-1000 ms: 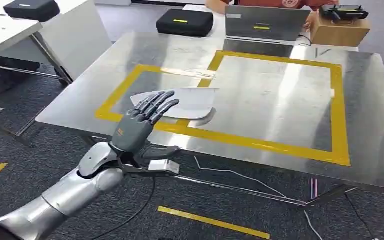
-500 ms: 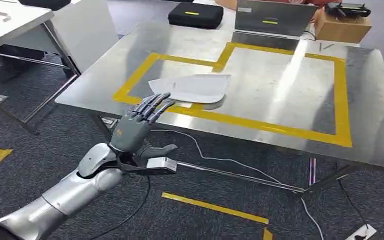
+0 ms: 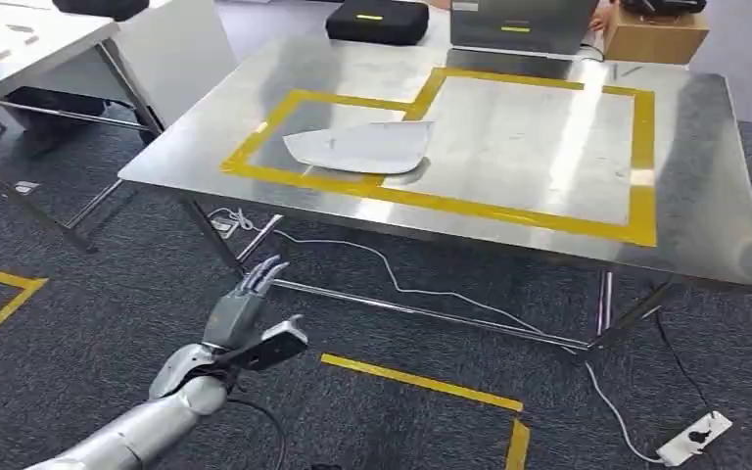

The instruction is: Take the parts from the cabinet and place them on the table.

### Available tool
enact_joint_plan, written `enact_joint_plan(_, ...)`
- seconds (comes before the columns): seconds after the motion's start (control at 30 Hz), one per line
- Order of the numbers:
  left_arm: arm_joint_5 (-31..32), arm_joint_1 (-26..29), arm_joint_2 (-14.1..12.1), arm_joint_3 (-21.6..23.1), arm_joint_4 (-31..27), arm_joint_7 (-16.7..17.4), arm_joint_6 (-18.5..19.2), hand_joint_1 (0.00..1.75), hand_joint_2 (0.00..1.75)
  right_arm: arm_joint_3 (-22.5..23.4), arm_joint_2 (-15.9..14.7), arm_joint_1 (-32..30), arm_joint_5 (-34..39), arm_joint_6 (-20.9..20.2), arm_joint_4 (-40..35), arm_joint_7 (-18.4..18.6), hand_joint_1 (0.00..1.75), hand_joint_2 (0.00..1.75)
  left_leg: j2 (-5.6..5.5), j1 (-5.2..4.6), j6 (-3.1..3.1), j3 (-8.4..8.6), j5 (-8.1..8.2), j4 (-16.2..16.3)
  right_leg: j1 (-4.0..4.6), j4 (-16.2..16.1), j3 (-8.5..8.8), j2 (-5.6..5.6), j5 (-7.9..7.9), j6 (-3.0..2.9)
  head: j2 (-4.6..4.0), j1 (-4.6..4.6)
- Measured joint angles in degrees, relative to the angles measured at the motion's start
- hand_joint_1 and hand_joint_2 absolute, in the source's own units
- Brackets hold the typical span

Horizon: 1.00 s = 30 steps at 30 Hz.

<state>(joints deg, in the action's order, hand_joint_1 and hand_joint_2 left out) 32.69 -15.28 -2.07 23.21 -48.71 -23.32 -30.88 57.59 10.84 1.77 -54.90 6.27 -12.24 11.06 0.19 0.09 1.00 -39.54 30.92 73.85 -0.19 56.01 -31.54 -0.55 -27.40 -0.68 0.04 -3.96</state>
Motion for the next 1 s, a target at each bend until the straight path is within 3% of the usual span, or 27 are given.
enact_joint_plan(0.07, -4.2, 1.0, 1.7, -2.5, 6.6, -0.7, 3.0, 0.0, 0.0, 0.3, 0.0, 0.0, 0.2, 0.1, 0.0, 0.0, 0.0, 0.0, 0.01, -0.14, -0.9, 6.61, -3.03, -9.3, 0.25, 0.2, -1.33, 0.05, 0.78, 0.13, 0.0, -0.02)
enact_joint_plan(0.1, -6.3, 1.4, 2.3, -4.0, 9.8, -0.8, 4.2, 0.0, 0.0, 0.5, 0.0, 0.0, 0.3, 0.1, 0.0, -0.1, 0.0, 0.0, 0.11, -0.37, -1.56, 10.15, -2.57, -14.3, 0.21, 0.2, -1.52, 0.04, 1.12, 0.25, 0.0, 0.04)
enact_joint_plan(0.13, -8.0, 1.8, 3.0, -5.6, 12.5, -1.1, 5.0, 0.0, 0.0, 0.7, 0.0, -0.1, 0.5, 0.1, 0.0, -0.1, 0.0, 0.0, 0.27, -0.69, -2.18, 12.53, -1.3, -18.1, 0.57, 0.3, -1.86, 0.02, 1.39, 0.6, 0.0, 0.02)
enact_joint_plan(0.17, -9.3, 2.0, 3.8, -7.0, 15.2, -0.9, 6.2, 0.0, 0.0, 1.0, 0.0, -0.1, 0.7, 0.1, 0.0, -0.3, 0.0, 0.0, 0.22, -0.85, -2.11, 12.27, -1.2, -18.5, 0.37, 0.3, -1.94, -0.25, 1.8, 1.09, 0.0, 0.07)
enact_joint_plan(0.23, -10.9, 2.8, 4.7, -9.1, 19.5, 1.0, 7.6, 0.0, 0.0, 1.6, 0.0, 0.0, 1.0, 0.1, 0.0, -0.4, 0.0, 0.0, 0.13, -1.14, -2.6, 11.99, -1.59, -18.8, 0.09, 0.0, -1.94, -0.44, 2.37, 1.85, 0.0, 0.07)
enact_joint_plan(0.27, -11.9, 3.4, 5.2, -10.2, 21.4, 1.9, 8.3, 0.0, 0.0, 1.8, 0.0, 0.0, 1.2, 0.1, 0.0, -0.5, 0.0, 0.0, 0.17, -0.66, -2.93, 12.06, -2.39, -19.6, 0.24, 0.1, -2.1, -0.37, 2.34, 2.21, 0.0, -0.06)
enact_joint_plan(0.3, -12.8, 3.8, 5.5, -11.2, 22.9, 2.5, 8.8, 0.0, 0.0, 2.0, 0.0, -0.1, 1.4, 0.1, 0.0, -0.5, 0.0, 0.0, 0.24, -0.54, -3.1, 11.91, -2.84, -19.7, 0.09, 1.0, -3.03, -0.04, 1.16, 2.52, 0.0, 0.13)
enact_joint_plan(0.33, -13.5, 4.2, 5.8, -12.2, 24.5, 3.3, 9.5, 0.0, 0.0, 2.3, 0.0, -0.1, 1.6, 0.1, 0.0, -0.6, 0.0, 0.0, 0.19, -0.48, -3.54, 11.42, -3.15, -19.7, 0.07, 4.1, -4.29, 0.19, -1.54, 2.77, 0.0, 0.31)
enact_joint_plan(0.4, -15.8, 5.4, 6.4, -14.0, 27.2, 5.9, 11.3, 0.0, 0.0, 2.9, 0.0, -0.2, 2.0, 0.1, 0.0, -0.5, 0.0, 0.0, 0.19, -0.59, -3.67, 10.51, -3.67, -19.5, -0.05, 13.9, -8.18, 0.36, -6.64, 3.16, 0.0, 0.35)
enact_joint_plan(0.43, -16.8, 6.1, 6.6, -15.1, 28.6, 7.7, 12.2, 0.0, 0.0, 3.2, 0.0, -0.3, 2.1, 0.1, 0.0, -0.5, 0.0, 0.0, 0.22, -0.61, -3.6, 10.07, -3.9, -19.4, -0.04, 17.6, -9.47, 0.36, -8.01, 3.33, 0.0, 0.35)
enact_joint_plan(0.47, -17.2, 6.7, 6.6, -16.1, 29.6, 9.3, 12.5, 0.0, 0.0, 3.4, 0.0, -0.4, 2.2, 0.1, 0.0, -0.4, 0.0, 0.0, 0.25, -0.61, -3.49, 9.73, -4.02, -19.2, -0.06, 18.2, -9.39, 0.35, -7.85, 3.41, 0.0, 0.35)
enact_joint_plan(0.5, -17.3, 7.4, 6.7, -16.9, 30.4, 10.6, 12.5, 0.0, 0.0, 3.6, 0.0, -0.5, 2.2, 0.1, 0.0, -0.3, 0.0, 0.0, 0.25, -0.58, -3.42, 9.47, -4.1, -19.0, -0.1, 16.3, -7.86, 0.34, -6.56, 3.45, 0.0, 0.33)
enact_joint_plan(0.57, -17.6, 8.2, 6.7, -18.0, 31.8, 11.5, 12.5, 0.0, 0.0, 4.2, -0.1, -0.7, 2.4, 0.1, 0.0, -0.3, 0.0, 0.0, 0.08, -0.5, -3.3, 9.08, -4.1, -18.5, -0.31, 5.8, -1.35, 0.35, -1.96, 3.34, 0.0, 0.35)
enact_joint_plan(0.6, -17.6, 8.4, 6.8, -18.4, 32.3, 11.6, 12.5, 0.0, 0.0, 4.3, -0.1, -0.7, 2.5, 0.0, 0.0, -0.2, 0.0, 0.0, -0.03, -0.55, -3.12, 8.91, -4.03, -18.2, -0.42, 1.3, 1.17, 0.48, -1.19, 3.29, 0.0, 0.37)
enact_joint_plan(0.63, -17.7, 8.4, 6.8, -18.8, 32.6, 11.9, 12.5, 0.0, 0.0, 4.3, -0.1, -0.5, 2.5, 0.0, 0.0, -0.2, 0.0, 0.0, -0.09, -0.95, -2.73, 8.35, -3.95, -17.6, -0.17, -0.1, 2.05, 0.66, -1.92, 3.07, 0.0, 0.44)
enact_joint_plan(0.67, -17.8, 8.4, 6.8, -19.2, 32.9, 12.5, 12.5, 0.0, 0.0, 4.4, -0.1, -0.4, 2.5, -0.1, 0.0, -0.2, 0.0, 0.0, -0.24, -0.9, -2.47, 7.96, -4.13, -17.4, -0.25, 0.2, 1.86, 0.64, -1.74, 2.4, 0.0, 0.22)
enact_joint_plan(0.7, -18.4, 8.5, 6.8, -19.6, 33.3, 13.0, 12.7, 0.0, 0.0, 4.4, -0.1, -0.5, 2.6, -0.1, 0.0, -0.2, 0.0, 0.0, -0.26, -1.08, -2.87, 7.77, -3.84, -17.0, -0.34, 0.0, 1.73, 0.61, -1.64, 2.39, 0.0, 0.33)
enact_joint_plan(0.73, -18.8, 8.6, 6.8, -20.0, 33.6, 13.6, 12.9, 0.0, 0.0, 4.7, -0.1, -0.6, 2.7, -0.2, 0.0, -0.2, 0.0, 0.0, -0.32, -1.06, -3.69, 7.75, -4.15, -17.0, -0.29, 0.0, 1.75, 0.61, -1.63, 2.37, 0.0, 0.26)
enact_joint_plan(0.83, -18.9, 9.5, 6.8, -20.8, 34.6, 14.7, 13.0, 0.0, 0.0, 5.3, -0.1, -0.7, 3.2, -0.5, 0.0, -0.4, 0.0, 0.0, -0.32, -0.88, -3.57, 7.82, -4.34, -17.3, 0.01, 0.1, 1.71, 0.6, -1.54, 2.09, 0.0, 0.31)
enact_joint_plan(1.0, -18.8, 11.0, 7.3, -21.4, 35.8, 16.4, 13.6, 0.0, 0.0, 6.2, -0.1, -0.6, 4.2, -0.9, 0.0, -0.6, 0.0, 0.0, -0.35, -0.75, -2.81, 7.8, -4.7, -17.6, 0.16, 0.1, 1.59, 0.45, -1.51, 1.58, 0.0, 0.28)
